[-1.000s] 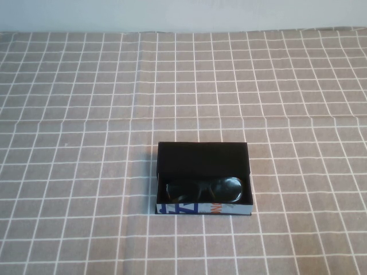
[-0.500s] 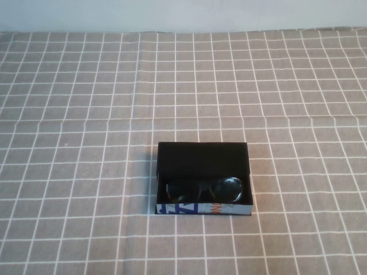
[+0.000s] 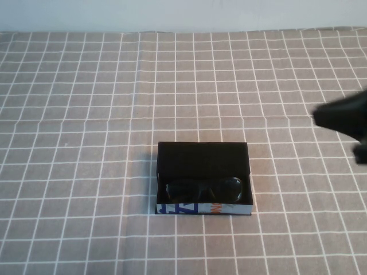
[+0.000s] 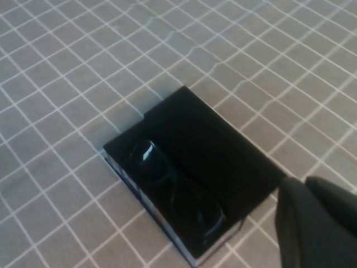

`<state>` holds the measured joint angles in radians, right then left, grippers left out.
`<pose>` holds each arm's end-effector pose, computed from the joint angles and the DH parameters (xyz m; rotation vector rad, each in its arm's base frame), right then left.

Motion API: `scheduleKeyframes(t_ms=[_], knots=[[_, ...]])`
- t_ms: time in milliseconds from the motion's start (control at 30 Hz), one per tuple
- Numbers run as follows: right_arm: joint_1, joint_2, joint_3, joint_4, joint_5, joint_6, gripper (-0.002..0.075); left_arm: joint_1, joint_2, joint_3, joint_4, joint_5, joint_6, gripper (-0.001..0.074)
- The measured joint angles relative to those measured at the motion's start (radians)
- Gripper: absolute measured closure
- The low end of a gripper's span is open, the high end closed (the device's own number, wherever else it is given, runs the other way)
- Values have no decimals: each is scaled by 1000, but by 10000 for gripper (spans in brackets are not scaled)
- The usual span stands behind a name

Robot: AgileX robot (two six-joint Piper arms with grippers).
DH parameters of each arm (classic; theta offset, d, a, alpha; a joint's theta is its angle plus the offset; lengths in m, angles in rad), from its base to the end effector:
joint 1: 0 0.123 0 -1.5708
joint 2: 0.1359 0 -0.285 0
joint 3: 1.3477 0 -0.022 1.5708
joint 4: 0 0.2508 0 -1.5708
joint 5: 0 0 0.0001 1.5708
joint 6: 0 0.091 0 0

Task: Take glasses out of glasses case
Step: Pick up the glasses from the glasses case

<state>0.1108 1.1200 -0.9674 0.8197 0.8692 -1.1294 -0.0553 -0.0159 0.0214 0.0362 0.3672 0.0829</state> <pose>0.2119 0.0747 0.3483 -0.9601 1.9845 0.4559 0.0525 -0.0017 0.1738 0.1504 1.8503 0.0547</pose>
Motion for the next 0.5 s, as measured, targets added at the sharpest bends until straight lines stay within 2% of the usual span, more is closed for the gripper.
scheduleKeyframes(t_ms=[267, 500], knots=[[191, 261, -202, -151, 11, -17, 743, 0, 0, 0, 0, 0, 0, 739], [349, 470, -338, -360, 15, 29, 743, 0, 0, 0, 0, 0, 0, 739]])
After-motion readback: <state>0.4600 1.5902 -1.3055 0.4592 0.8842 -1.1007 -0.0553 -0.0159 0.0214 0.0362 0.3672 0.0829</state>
